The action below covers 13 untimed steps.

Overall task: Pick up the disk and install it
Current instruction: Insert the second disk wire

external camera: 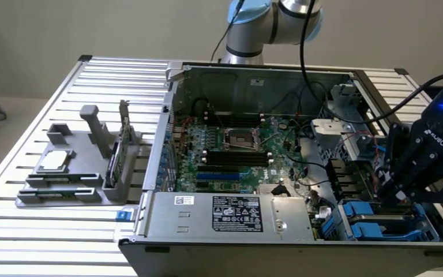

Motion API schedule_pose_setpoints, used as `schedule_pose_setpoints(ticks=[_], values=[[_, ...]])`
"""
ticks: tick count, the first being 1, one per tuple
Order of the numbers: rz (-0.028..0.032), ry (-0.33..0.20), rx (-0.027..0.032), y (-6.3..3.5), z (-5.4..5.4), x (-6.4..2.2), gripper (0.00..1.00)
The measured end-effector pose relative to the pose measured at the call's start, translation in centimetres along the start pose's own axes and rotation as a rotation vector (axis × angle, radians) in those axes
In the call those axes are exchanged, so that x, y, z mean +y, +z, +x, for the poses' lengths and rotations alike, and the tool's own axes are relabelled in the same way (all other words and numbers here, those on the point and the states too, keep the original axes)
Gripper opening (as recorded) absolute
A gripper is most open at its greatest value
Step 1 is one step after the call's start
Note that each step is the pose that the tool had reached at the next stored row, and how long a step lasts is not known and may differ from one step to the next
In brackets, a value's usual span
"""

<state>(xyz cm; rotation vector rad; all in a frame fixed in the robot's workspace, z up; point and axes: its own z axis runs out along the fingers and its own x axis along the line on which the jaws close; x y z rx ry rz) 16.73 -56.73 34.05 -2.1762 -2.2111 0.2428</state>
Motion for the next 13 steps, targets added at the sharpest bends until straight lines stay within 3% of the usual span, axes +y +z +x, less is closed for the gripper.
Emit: schedule_pose_setpoints(ticks=[13], values=[[0.0001,0.002,0.0004,0.15,0.01,0.31,0.16]])
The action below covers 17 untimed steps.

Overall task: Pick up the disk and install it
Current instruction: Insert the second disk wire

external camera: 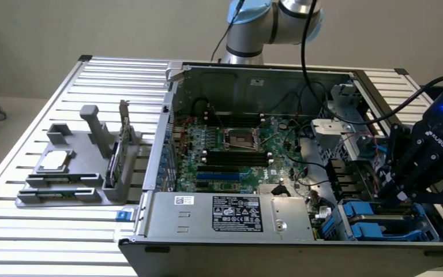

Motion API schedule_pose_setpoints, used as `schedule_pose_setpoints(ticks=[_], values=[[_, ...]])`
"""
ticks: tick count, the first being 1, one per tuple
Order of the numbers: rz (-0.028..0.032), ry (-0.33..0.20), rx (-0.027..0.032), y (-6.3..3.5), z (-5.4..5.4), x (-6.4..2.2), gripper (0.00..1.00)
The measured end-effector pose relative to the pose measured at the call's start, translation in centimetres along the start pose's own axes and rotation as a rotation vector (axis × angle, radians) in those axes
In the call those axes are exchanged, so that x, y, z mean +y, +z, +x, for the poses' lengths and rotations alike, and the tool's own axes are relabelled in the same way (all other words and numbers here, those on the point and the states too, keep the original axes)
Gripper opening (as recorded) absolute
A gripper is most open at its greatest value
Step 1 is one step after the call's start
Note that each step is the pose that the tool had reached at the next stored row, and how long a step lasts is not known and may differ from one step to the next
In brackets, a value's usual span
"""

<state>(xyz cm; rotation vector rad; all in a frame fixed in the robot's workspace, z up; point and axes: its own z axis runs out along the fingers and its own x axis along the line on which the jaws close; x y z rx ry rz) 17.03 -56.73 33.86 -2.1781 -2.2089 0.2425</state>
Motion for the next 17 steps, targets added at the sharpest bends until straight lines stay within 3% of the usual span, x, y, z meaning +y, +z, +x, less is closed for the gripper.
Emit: schedule_pose_setpoints(ticks=[17], values=[[0.0002,0.002,0.0003,0.31,-0.27,0.22,0.16]])
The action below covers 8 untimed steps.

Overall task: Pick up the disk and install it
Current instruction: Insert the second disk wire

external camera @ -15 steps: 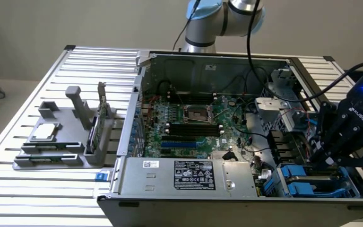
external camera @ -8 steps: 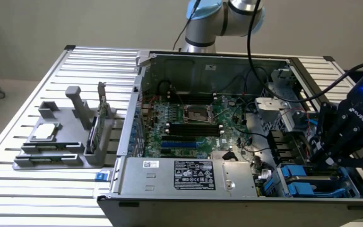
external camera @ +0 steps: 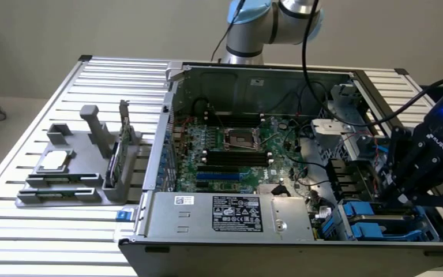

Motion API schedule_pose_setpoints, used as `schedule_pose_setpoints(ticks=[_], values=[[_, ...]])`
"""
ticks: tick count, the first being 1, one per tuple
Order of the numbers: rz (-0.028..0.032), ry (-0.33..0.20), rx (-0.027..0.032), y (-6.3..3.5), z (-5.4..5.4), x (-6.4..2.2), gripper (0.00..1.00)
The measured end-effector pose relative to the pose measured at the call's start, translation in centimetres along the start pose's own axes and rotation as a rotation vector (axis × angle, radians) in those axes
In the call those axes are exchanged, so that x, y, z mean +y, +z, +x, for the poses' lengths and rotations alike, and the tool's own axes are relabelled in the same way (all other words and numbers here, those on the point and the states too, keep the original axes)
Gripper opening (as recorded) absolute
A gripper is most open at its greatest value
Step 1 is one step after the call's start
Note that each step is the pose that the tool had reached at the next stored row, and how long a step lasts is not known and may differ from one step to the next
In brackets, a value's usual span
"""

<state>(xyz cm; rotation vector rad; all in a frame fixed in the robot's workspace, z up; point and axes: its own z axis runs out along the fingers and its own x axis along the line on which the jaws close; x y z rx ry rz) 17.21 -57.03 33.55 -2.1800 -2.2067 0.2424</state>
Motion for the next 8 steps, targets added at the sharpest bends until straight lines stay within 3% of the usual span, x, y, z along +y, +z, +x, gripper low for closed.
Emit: schedule_pose_setpoints(ticks=[8], values=[[0.0001,0.001,-0.0005,0.17,-0.30,0.01,0.16]])
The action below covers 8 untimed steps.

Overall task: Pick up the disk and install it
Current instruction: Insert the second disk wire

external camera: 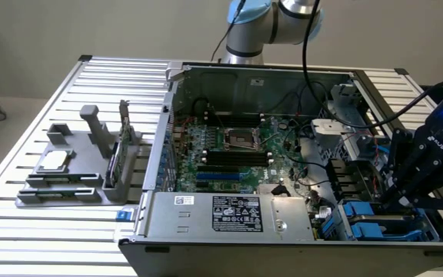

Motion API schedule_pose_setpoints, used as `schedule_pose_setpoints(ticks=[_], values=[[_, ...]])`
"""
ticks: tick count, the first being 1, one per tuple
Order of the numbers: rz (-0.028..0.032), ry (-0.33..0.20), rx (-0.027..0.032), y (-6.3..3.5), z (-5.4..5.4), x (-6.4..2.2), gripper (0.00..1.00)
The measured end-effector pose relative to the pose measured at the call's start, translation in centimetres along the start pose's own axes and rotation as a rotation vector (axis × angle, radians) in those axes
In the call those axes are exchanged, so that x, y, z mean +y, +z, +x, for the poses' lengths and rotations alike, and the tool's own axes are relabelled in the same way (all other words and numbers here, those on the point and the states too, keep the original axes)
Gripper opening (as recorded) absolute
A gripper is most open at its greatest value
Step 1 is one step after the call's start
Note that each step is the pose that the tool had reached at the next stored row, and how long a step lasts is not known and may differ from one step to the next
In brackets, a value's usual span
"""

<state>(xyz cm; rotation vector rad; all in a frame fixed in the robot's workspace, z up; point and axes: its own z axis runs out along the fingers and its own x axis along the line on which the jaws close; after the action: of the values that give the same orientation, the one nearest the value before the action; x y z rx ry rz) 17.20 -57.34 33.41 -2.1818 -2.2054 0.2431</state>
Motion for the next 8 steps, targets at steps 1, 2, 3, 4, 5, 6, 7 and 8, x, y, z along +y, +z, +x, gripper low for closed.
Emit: schedule_pose_setpoints(ticks=[1,2,3,4,5,6,7,8], values=[[0.0000,0.000,0.0000,0.04,0.00,0.00,0.16],[0.0001,0.000,0.0001,0.08,0.00,0.01,0.16],[0.0001,0.000,0.0001,0.10,0.00,0.01,0.16],[0.0000,0.000,0.0000,0.13,0.01,0.01,0.16],[0.0000,0.000,0.0001,0.15,0.02,0.01,0.16],[0.0000,0.000,0.0002,0.17,0.02,0.02,0.16],[0.0001,0.000,0.0002,0.18,0.01,0.02,0.16],[0.0000,0.000,0.0003,0.19,0.01,0.02,0.16]])
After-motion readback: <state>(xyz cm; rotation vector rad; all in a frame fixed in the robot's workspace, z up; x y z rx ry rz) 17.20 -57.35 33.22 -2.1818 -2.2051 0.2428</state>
